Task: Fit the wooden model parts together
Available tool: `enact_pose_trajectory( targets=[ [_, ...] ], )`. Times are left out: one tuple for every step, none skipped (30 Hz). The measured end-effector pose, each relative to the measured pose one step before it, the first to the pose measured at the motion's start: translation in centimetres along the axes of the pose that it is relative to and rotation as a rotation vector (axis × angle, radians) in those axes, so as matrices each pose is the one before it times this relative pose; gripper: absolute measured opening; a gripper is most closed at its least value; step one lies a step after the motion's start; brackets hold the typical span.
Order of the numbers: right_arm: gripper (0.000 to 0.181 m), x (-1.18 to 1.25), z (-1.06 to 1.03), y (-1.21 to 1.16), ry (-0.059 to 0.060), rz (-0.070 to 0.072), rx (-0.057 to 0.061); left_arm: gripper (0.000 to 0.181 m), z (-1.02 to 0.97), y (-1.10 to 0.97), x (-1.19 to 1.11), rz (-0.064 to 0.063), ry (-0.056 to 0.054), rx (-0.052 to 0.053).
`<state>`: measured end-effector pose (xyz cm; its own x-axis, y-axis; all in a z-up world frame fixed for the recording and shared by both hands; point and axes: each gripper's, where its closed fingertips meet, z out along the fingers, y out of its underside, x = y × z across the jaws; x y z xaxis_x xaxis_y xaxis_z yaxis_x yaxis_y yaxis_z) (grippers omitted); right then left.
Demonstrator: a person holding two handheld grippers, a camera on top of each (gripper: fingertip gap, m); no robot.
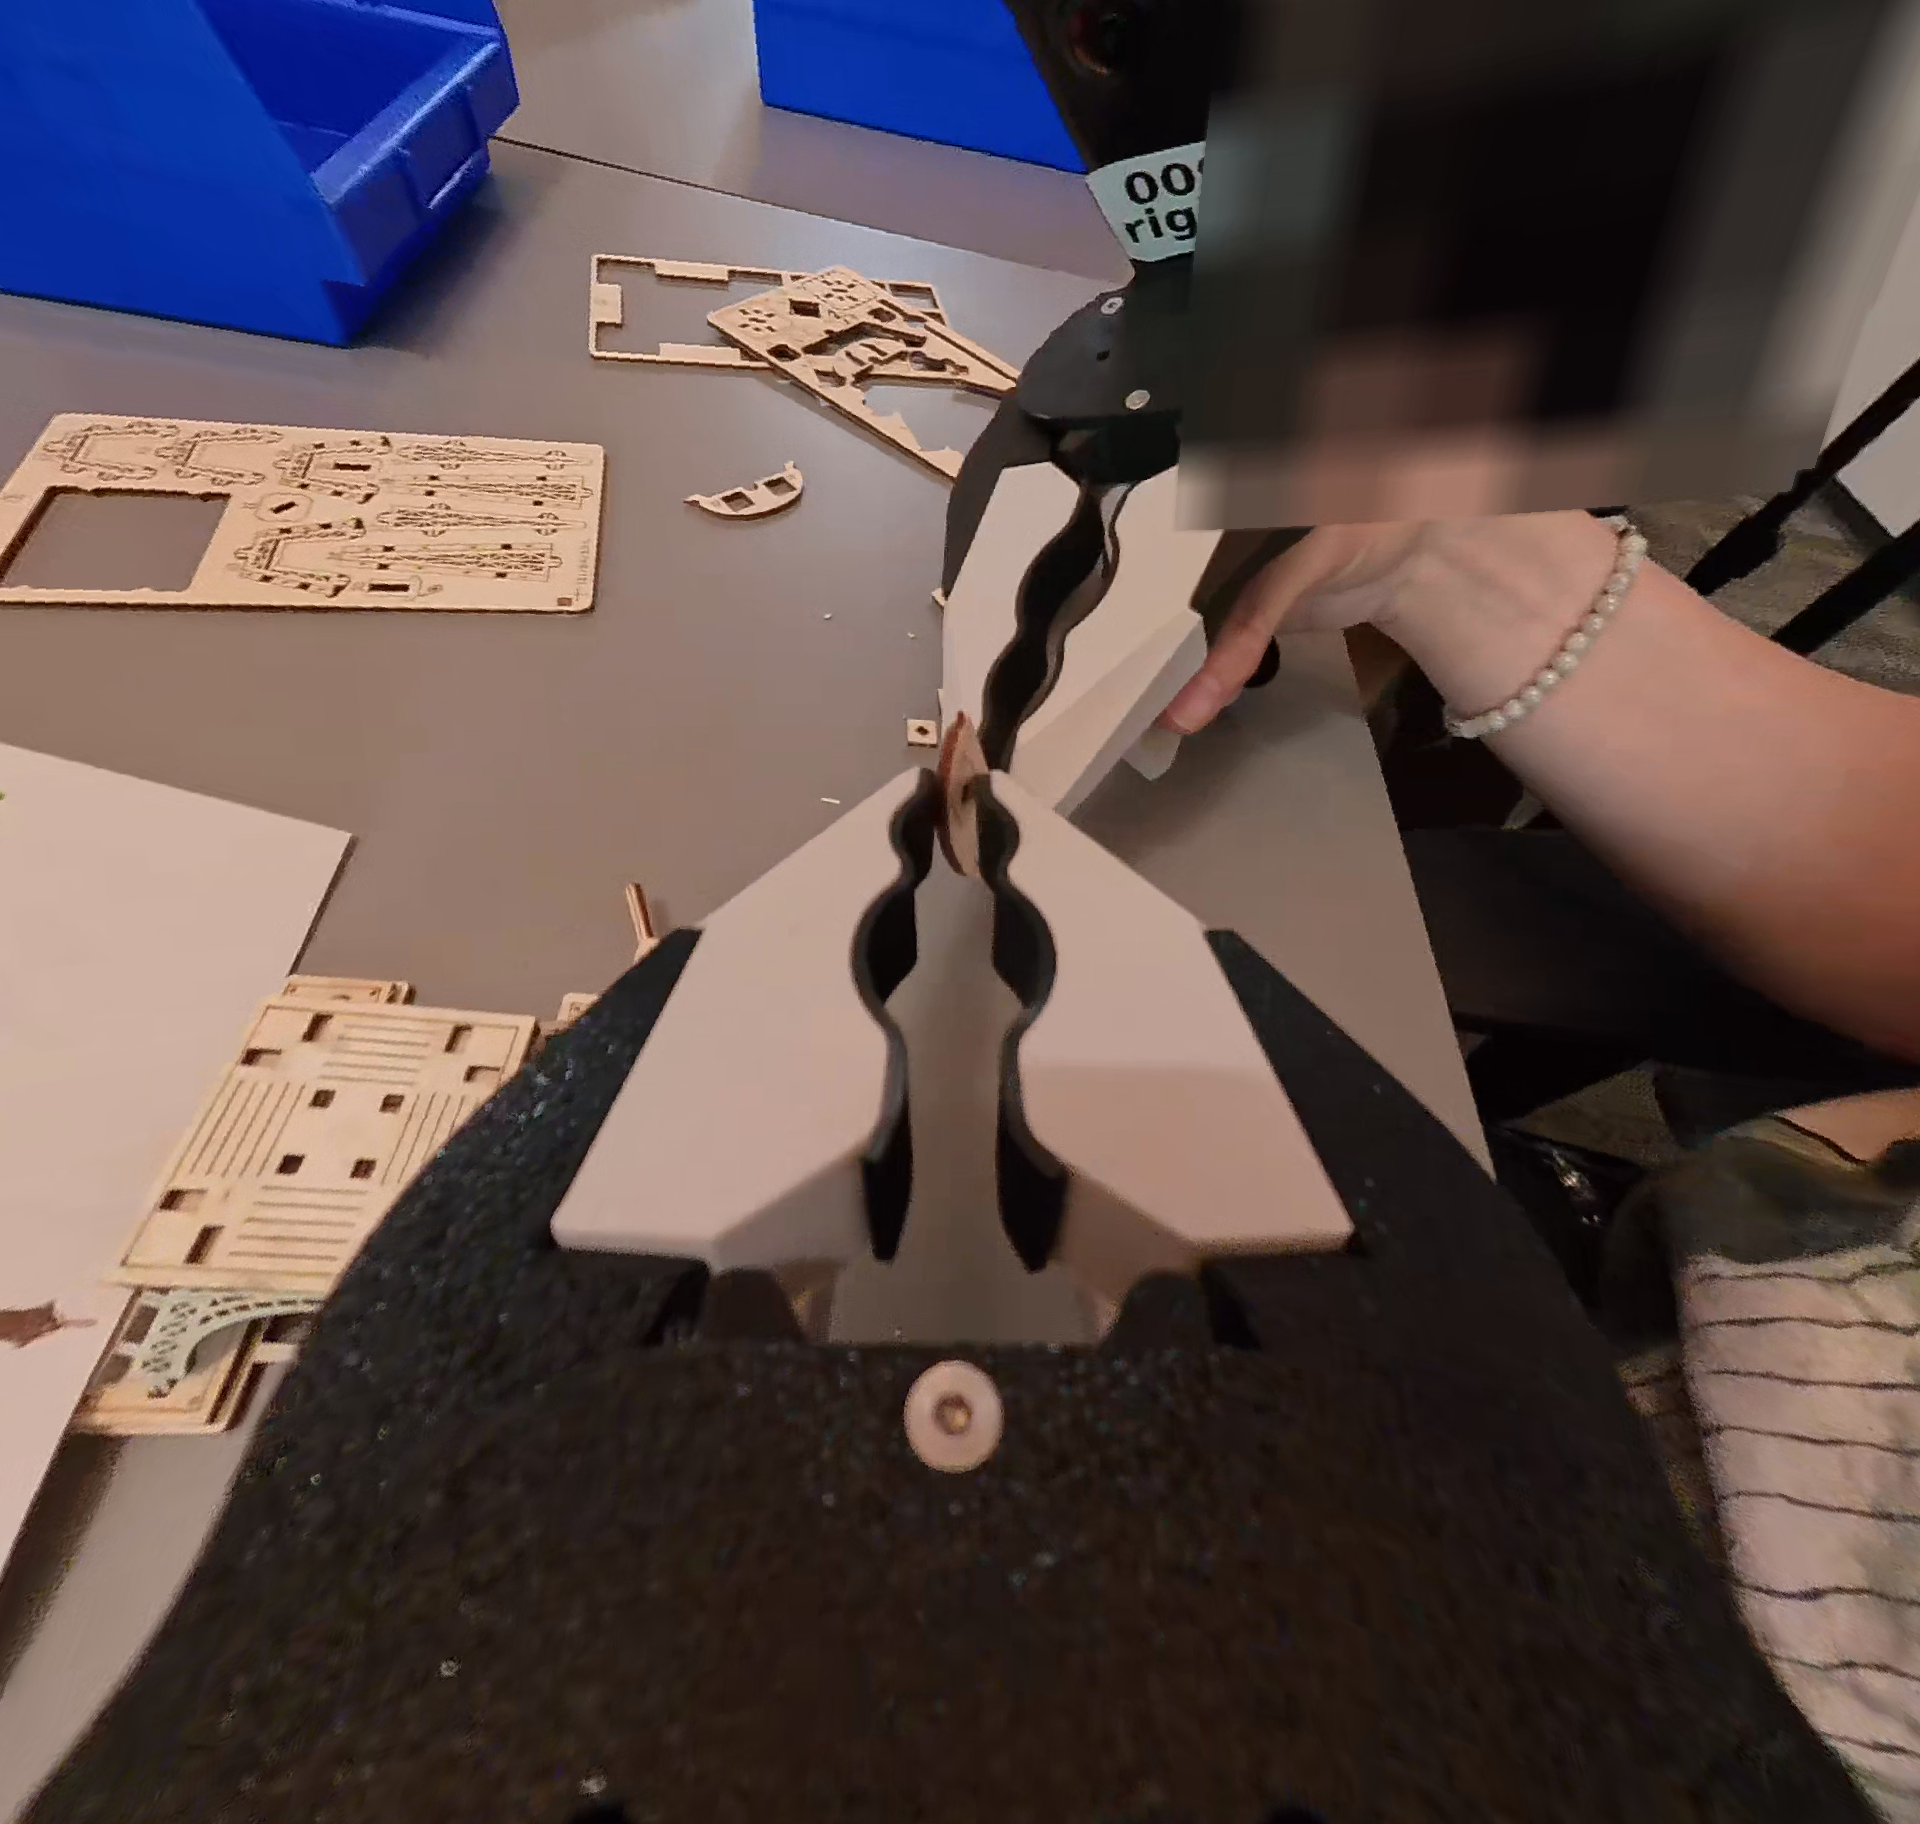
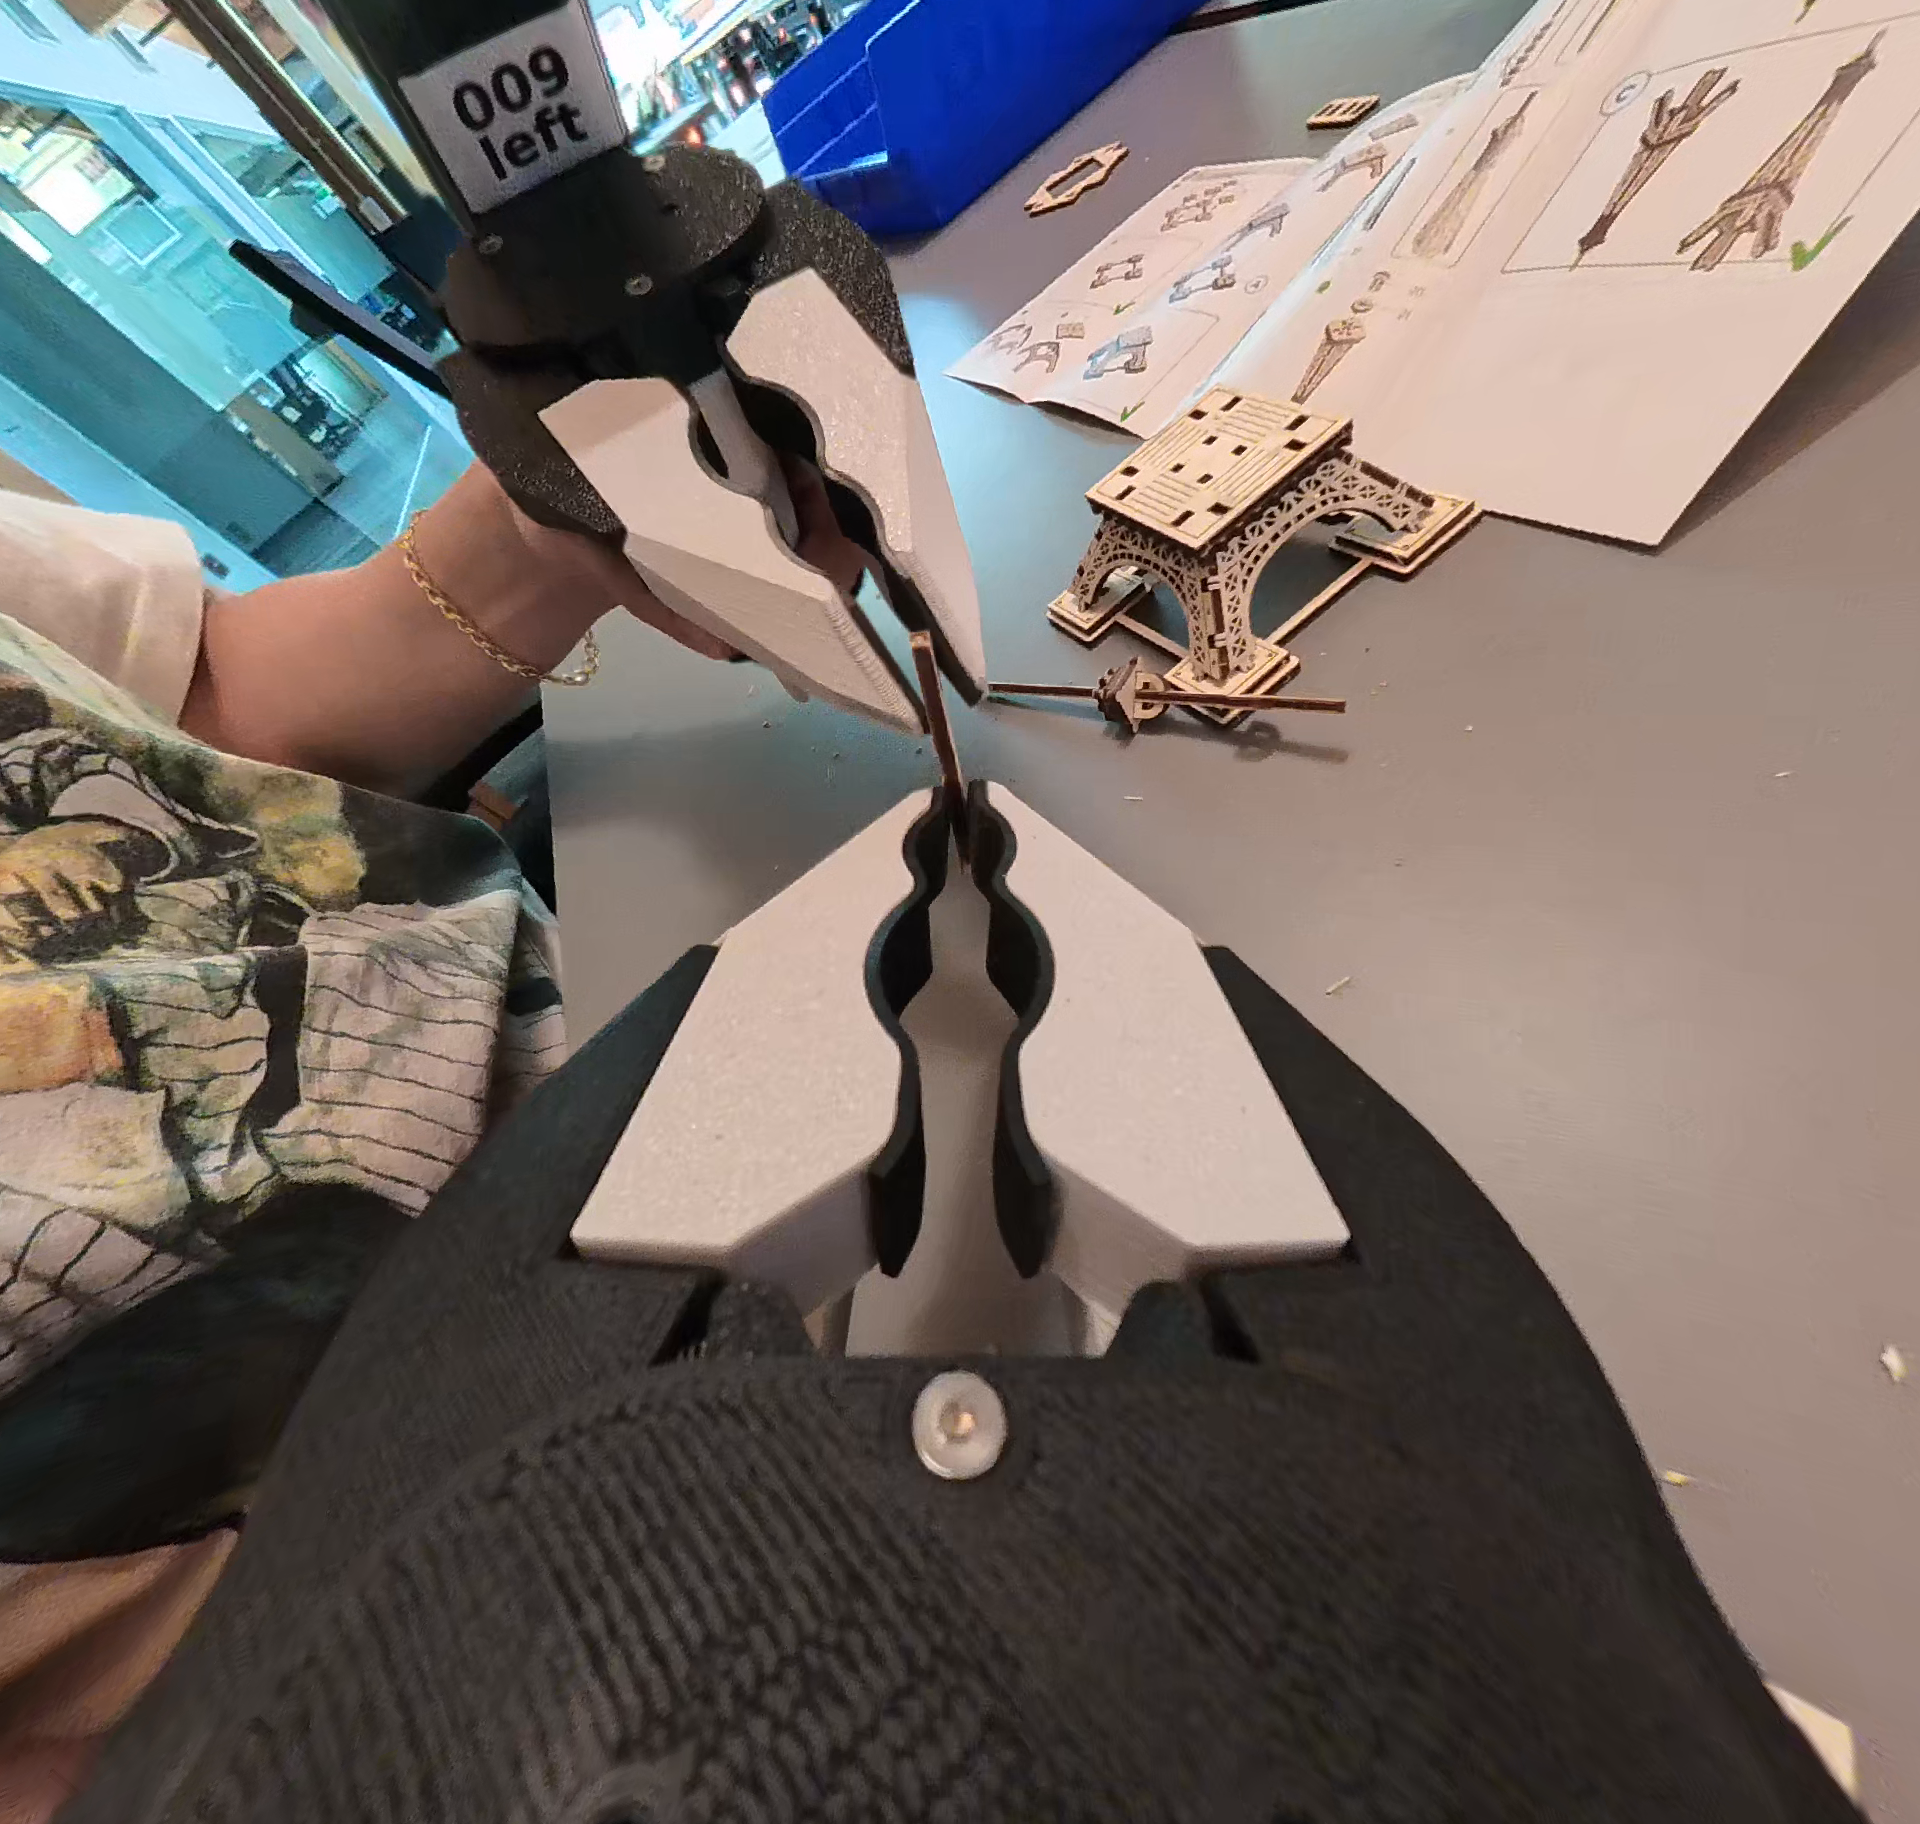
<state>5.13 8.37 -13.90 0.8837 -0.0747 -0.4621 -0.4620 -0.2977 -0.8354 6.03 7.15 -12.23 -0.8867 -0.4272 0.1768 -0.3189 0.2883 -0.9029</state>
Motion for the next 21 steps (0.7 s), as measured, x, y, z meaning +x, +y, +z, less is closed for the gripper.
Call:
enact_pose_trajectory(
  targets=[
    [0.001, 0.045, 0.016, 0.084, -0.0052, 0.0027, -0.0082, 0.005, 0.059, 0.079, -0.054, -0.0045, -0.0053, -0.0037],
    [0.001, 0.103, 0.047, 0.073, 0.0013, -0.0018, -0.0093, 0.005, 0.043, 0.111, -0.090, -0.0022, -0.0066, -0.0071],
    [0.001, 0.109, 0.035, 0.040, 0.0026, -0.0056, -0.0074, 0.005, -0.003, 0.085, -0.048, 0.0048, -0.0033, -0.0082],
    [0.001, 0.008, 0.024, -0.005, -0.0050, -0.0017, -0.0037, 0.004, -0.073, 0.021, 0.039, 0.0127, 0.0022, -0.0054],
    [0.001, -0.030, -0.008, -0.064, -0.0092, 0.0025, 0.0023, 0.004, -0.102, -0.041, 0.040, 0.0122, 0.0015, -0.0036],
    [0.001, 0.085, -0.044, -0.078, -0.0007, 0.0048, 0.0041, 0.004, -0.106, -0.071, -0.156, 0.0022, -0.0080, -0.0027],
    [0.001, 0.076, -0.033, -0.044, 0.0004, 0.0070, 0.0032, 0.002, -0.105, -0.070, -0.214, -0.0020, -0.0092, -0.0008],
    [0.001, -0.001, -0.018, -0.053, -0.0031, 0.0025, 0.0033, 0.002, -0.053, -0.079, -0.093, -0.0023, -0.0010, 0.0000],
    [0.001, 0.022, 0.002, -0.064, 0.0023, -0.0036, 0.0031, 0.002, 0.065, -0.063, -0.137, -0.0064, -0.0091, 0.0001],
    [0.001, 0.137, 0.023, -0.022, 0.0116, -0.0033, -0.0007, 0.003, 0.125, 0.055, -0.142, -0.0050, -0.0117, -0.0058],
    [0.000, 0.026, 0.083, 0.125, 0.0024, -0.0002, -0.0091, 0.008, 0.110, 0.106, 0.114, 0.0001, 0.0076, -0.0086],
    [0.000, 0.081, 0.099, 0.110, 0.0057, 0.0007, -0.0091, 0.016, 0.064, 0.092, 0.314, -0.0033, 0.0240, -0.0052],
    [0.000, 0.097, 0.049, 0.057, 0.0062, 0.0020, -0.0049, 0.018, 0.058, 0.038, 0.045, -0.0114, 0.0076, -0.0026],
    [0.000, 0.016, -0.001, -0.004, 0.0008, 0.0006, 0.0000, 0.014, 0.041, -0.035, -0.166, -0.0080, -0.0074, 0.0013],
    [0.000, -0.106, -0.032, -0.032, -0.0071, -0.0022, 0.0029, 0.004, -0.049, -0.079, -0.472, 0.0010, -0.0285, 0.0029],
    [0.000, 0.097, -0.064, -0.117, 0.0065, 0.0002, 0.0079, 0.004, 0.010, -0.064, -0.134, 0.0042, -0.0088, 0.0027],
    [0.000, 0.033, -0.005, -0.015, 0.0003, 0.0017, 0.0006, 0.004, 0.086, -0.032, 0.014, -0.0066, 0.0005, -0.0018],
    [0.000, -0.075, 0.048, 0.085, -0.0049, -0.0012, -0.0063, 0.004, 0.093, 0.005, 0.112, -0.0066, 0.0078, -0.0026],
    [0.000, -0.075, 0.083, 0.088, -0.0031, -0.0046, -0.0076, 0.008, 0.040, -0.011, 0.247, -0.0042, 0.0196, 0.0011],
    [0.000, -0.042, 0.078, 0.087, 0.0001, -0.0080, -0.0079, 0.009, 0.030, 0.011, 0.118, -0.0067, 0.0117, 0.0010],
    [0.000, -0.152, 0.080, 0.094, -0.0064, -0.0078, -0.0078, 0.006, 0.037, 0.062, -0.016, 0.0002, 0.0023, 0.0000]
  ],
)
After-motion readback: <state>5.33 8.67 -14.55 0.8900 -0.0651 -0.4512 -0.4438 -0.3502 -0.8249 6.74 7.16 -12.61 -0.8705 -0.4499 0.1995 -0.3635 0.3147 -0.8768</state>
